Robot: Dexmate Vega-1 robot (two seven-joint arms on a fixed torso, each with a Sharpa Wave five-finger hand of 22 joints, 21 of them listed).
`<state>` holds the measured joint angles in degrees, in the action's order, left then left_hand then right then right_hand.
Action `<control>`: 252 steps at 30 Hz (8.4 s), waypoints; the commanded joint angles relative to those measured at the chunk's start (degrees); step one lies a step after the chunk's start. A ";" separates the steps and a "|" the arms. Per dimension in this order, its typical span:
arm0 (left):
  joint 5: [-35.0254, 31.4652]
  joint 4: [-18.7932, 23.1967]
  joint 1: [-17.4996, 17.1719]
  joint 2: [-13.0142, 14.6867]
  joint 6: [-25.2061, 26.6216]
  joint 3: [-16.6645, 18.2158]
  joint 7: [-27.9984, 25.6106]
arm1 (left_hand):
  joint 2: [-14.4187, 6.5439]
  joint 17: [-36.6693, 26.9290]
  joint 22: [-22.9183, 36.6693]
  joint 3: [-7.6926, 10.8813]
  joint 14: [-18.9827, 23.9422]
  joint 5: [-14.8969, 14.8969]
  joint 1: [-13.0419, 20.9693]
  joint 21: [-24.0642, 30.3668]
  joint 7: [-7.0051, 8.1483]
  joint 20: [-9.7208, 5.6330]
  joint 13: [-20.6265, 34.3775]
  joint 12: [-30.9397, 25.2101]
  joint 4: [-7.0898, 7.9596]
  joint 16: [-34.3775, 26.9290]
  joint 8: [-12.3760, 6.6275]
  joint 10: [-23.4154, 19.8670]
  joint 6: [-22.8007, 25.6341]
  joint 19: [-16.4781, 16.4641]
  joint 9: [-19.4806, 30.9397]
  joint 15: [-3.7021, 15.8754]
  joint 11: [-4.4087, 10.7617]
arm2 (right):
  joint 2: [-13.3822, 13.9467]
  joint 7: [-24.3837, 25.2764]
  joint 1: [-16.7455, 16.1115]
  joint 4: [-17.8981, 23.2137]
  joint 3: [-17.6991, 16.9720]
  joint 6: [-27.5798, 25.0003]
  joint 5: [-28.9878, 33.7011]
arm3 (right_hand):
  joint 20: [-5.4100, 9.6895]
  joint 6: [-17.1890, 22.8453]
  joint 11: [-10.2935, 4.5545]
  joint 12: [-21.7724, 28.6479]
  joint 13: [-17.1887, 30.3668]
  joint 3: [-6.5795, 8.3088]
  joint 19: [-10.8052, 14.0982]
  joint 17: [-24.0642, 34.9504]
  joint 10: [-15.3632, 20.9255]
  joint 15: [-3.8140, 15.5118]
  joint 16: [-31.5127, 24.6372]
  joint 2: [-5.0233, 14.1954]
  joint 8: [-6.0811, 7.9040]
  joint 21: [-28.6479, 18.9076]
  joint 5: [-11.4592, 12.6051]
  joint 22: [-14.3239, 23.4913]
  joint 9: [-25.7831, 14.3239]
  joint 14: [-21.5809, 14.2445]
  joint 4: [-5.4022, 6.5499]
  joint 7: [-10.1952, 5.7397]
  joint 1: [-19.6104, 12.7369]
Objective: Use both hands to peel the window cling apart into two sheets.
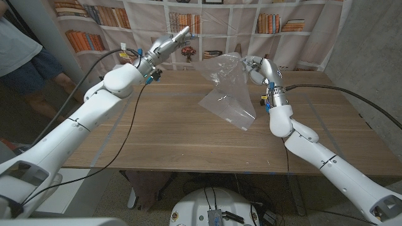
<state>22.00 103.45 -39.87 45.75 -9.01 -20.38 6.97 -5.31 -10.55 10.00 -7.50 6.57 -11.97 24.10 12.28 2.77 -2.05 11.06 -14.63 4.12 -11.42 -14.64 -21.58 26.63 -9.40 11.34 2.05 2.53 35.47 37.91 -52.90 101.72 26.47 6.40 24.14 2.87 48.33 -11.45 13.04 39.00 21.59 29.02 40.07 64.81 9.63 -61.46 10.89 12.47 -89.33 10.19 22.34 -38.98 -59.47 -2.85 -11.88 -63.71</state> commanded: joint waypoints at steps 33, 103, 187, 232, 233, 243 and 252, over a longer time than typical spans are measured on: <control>1.13 -4.49 8.41 -1.72 4.42 -4.01 7.23 | -2.50 -0.30 0.18 1.17 2.97 0.67 2.29 -0.94 -2.37 0.71 0.65 -1.08 -0.19 -0.52 -1.95 -7.25 9.62 0.68 0.32 1.99 1.43 | 0.25 1.50 0.34 2.25 0.56 5.60 5.94 | 8.96 0.31 0.00 -0.59 -0.03 0.55 -0.55 -0.35 -0.69 3.51 -0.79 0.09 -0.12 -0.23 0.36 -0.02 -0.08 0.23 -0.07 -0.16 0.95; 5.27 -8.88 12.91 -4.12 8.24 -7.98 15.29 | -1.58 -0.21 0.21 0.82 6.49 0.87 3.53 -1.01 -1.51 2.79 0.59 -1.29 -0.63 -0.88 -0.71 -27.36 16.34 3.65 -0.12 1.43 0.51 | -0.30 -0.37 3.52 0.82 1.82 9.88 8.52 | 8.95 0.58 -0.01 -0.66 -0.79 0.83 -0.71 -0.78 -0.63 3.50 -1.62 0.04 -0.20 -0.28 0.32 -0.02 0.30 0.32 -0.42 -0.18 1.34; 5.89 -10.85 13.91 -5.29 7.63 -9.70 18.48 | -2.13 -0.37 0.21 0.17 10.53 0.84 3.07 -0.93 -2.35 3.30 2.62 -0.12 0.61 -1.24 -1.20 -32.20 22.75 4.30 0.20 1.75 0.90 | -0.50 -1.40 3.69 -0.51 2.08 8.88 7.91 | 8.94 0.79 0.00 -0.61 -1.51 0.97 -0.84 -1.46 -0.68 3.50 -2.35 0.02 -0.25 -0.30 0.26 0.06 0.81 0.42 -0.79 -0.19 1.82; 6.51 -9.74 11.99 -5.57 8.03 -10.46 18.69 | -2.39 -0.33 0.20 0.24 10.15 0.82 3.63 -0.92 -2.93 3.73 2.15 2.89 0.62 -0.63 0.10 -27.14 21.50 4.22 0.00 1.15 -0.44 | -0.93 -0.31 4.25 -0.19 3.16 9.29 10.13 | 8.96 0.86 0.02 -0.51 -1.76 1.02 -0.96 -1.59 -0.52 3.49 -2.62 -0.01 -0.33 -0.35 0.23 0.13 1.10 0.47 -0.94 -0.22 1.95; 6.63 -9.83 12.09 -5.54 8.06 -10.53 19.05 | -2.40 -0.33 0.20 0.24 10.14 0.82 3.64 -0.91 -2.92 3.72 2.14 2.90 0.62 -0.62 0.12 -27.15 21.47 4.22 0.00 1.15 -0.46 | -0.86 -0.41 4.34 -0.24 3.20 9.41 10.12 | 8.96 0.87 0.02 -0.49 -1.74 1.02 -0.95 -1.60 -0.49 3.49 -2.62 -0.02 -0.33 -0.36 0.23 0.14 1.11 0.47 -0.95 -0.22 1.94; 6.29 -8.94 11.73 -5.53 8.22 -10.71 18.53 | -2.82 -0.31 0.20 0.53 9.77 0.79 3.99 -0.92 -3.15 3.81 1.93 3.22 0.56 -0.45 0.45 -26.52 21.01 4.24 -0.04 1.04 -0.48 | -1.09 0.06 4.47 -0.43 3.28 9.93 10.16 | 8.96 0.95 0.04 -0.53 -1.88 1.01 -0.95 -1.65 -0.51 3.49 -2.66 -0.03 -0.31 -0.38 0.21 0.16 1.19 0.48 -0.98 -0.21 1.99; 5.98 -6.88 11.12 -5.40 10.58 -10.88 16.45 | -3.09 -0.32 0.21 0.79 9.35 0.80 4.33 -0.94 -2.90 3.86 1.74 3.59 0.51 -0.29 1.06 -25.52 19.88 4.28 -0.07 0.86 -0.25 | -1.16 0.31 3.98 -0.30 3.15 10.02 9.96 | 8.96 1.02 0.05 -0.54 -2.03 0.99 -0.93 -1.65 -0.51 3.49 -2.80 -0.03 -0.37 -0.40 0.20 0.20 1.38 0.42 -1.03 -0.20 2.05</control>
<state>28.37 94.59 -28.12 40.20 -0.55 -31.06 25.23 -8.41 -10.67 9.98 -7.08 16.03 -10.84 27.83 11.01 -0.31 1.56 12.76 -11.22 4.67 -11.86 -13.74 -47.43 46.86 -4.99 11.19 2.34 2.04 34.43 37.81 -48.53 101.42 29.68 16.13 34.19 2.67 49.02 -11.46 12.56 36.87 22.45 28.42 38.21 64.39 9.83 -63.83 10.74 11.81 -89.33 10.18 22.39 -37.54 -59.28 -3.40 -11.96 -61.89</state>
